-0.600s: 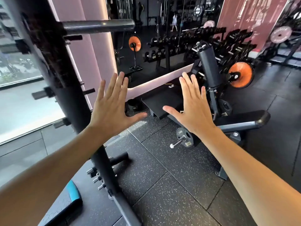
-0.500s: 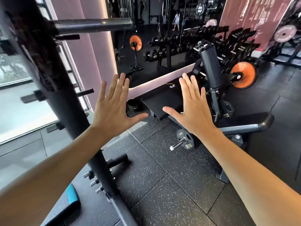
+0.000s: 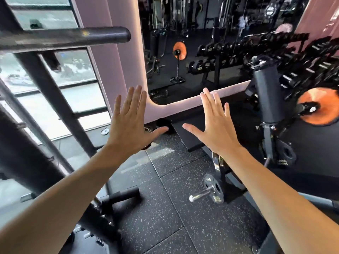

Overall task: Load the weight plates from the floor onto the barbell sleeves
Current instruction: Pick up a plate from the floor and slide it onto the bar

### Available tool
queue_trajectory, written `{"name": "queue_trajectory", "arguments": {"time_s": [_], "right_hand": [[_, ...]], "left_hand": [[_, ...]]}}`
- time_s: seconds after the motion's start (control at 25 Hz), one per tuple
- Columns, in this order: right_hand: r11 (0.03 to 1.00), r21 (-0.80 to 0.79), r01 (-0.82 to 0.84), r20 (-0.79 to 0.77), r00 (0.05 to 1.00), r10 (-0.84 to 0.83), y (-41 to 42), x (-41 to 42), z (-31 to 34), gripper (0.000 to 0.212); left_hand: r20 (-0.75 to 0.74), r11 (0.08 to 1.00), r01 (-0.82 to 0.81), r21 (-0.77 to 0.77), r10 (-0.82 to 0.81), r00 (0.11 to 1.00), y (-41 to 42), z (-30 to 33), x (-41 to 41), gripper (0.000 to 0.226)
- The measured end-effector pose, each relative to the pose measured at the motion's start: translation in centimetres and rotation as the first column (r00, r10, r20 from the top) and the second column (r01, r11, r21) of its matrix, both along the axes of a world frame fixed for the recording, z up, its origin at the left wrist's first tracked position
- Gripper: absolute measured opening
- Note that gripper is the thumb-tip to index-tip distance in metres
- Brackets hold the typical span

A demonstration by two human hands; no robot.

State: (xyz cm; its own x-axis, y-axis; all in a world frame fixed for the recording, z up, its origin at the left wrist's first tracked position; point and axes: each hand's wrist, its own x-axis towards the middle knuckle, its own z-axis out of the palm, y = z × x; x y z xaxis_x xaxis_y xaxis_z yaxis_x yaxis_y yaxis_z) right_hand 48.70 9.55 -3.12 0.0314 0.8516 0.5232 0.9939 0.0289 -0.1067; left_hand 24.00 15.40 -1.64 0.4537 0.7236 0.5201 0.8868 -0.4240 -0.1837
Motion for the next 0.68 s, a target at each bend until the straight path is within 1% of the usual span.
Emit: {"name": "queue_trajectory", "arguments": {"time_s": [0.2,0.4,0.56,0.68], "right_hand": [[0.995,-0.012,-0.104,-0.050,0.993,0.103,8.7,2.3,-1.6,0.105],[0.987,-0.038,-0.156,-0.079,0.985,0.153,19.2,3.4,-3.8,0.106],[0.976,-0.048,-0.211,-0.087,0.975,0.206,28.7,3.4,-3.1,0.109],[0.970,-0.022,-0.243,-0.100,0.966,0.239,35.6,3.1,-2.5,0.108]], "left_hand": [[-0.050,0.994,-0.102,-0.025,0.101,0.994,6.1,-1.3,1.8,0.110],[-0.037,0.986,-0.162,-0.040,0.161,0.986,15.1,-3.1,1.5,0.106],[-0.021,0.982,-0.178,-0.068,0.177,0.984,23.5,-3.0,1.4,0.106],[-0.047,0.979,-0.190,-0.071,0.187,0.981,29.5,-2.6,1.6,0.106]]}}
